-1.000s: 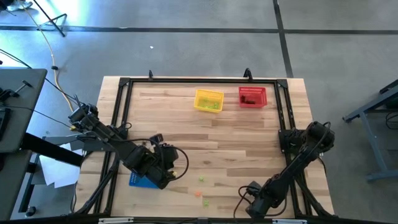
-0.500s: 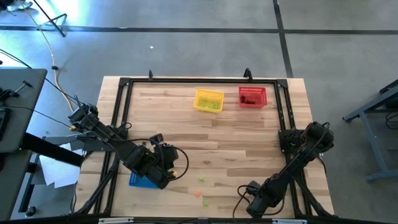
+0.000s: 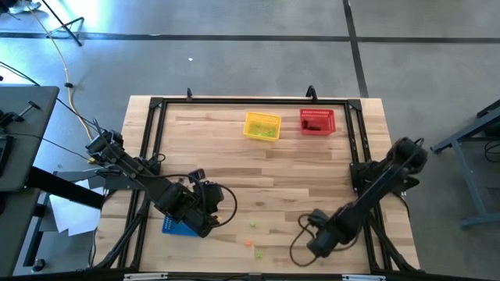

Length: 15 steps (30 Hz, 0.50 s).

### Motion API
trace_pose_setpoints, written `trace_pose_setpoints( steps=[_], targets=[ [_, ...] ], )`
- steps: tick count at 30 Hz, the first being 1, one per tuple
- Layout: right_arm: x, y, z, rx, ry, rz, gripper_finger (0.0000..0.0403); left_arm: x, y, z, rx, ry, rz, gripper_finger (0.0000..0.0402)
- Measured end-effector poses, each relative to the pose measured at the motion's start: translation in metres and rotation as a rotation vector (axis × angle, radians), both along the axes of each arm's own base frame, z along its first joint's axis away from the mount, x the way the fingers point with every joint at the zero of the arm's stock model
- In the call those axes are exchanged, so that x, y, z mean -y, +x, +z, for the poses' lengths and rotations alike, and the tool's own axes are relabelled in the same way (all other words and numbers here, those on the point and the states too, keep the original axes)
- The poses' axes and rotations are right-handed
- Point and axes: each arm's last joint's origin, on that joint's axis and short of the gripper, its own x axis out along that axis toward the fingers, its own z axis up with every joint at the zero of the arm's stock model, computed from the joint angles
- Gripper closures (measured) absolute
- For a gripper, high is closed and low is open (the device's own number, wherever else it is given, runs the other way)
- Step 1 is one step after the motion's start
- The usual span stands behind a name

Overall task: Sort Halloween decoration
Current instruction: Put the orange spider toy into the blue bin

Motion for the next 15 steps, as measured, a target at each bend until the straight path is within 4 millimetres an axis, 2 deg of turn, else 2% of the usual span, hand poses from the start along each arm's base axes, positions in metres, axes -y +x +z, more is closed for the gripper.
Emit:
trace_pose_setpoints(
  steps=[4, 9, 15],
  targets=[
    [0.028, 0.015, 0.027, 0.168, -0.037, 0.024, 0.0402, 0.0, 0.0, 0.0, -0.005, -0.006, -0.002, 0.0259],
    [0.06, 0.039, 0.047, 0.369, -0.078, 0.094, 0.0402, 0.001, 0.0, 0.0, -0.009, -0.028, 0.005, 0.0259],
    [0.078, 0.08, 0.066, 0.734, -0.14, 0.247, 0.0402, -0.001, 0.002, 0.002, 0.084, 0.048, 0.057, 0.0259]
  ],
)
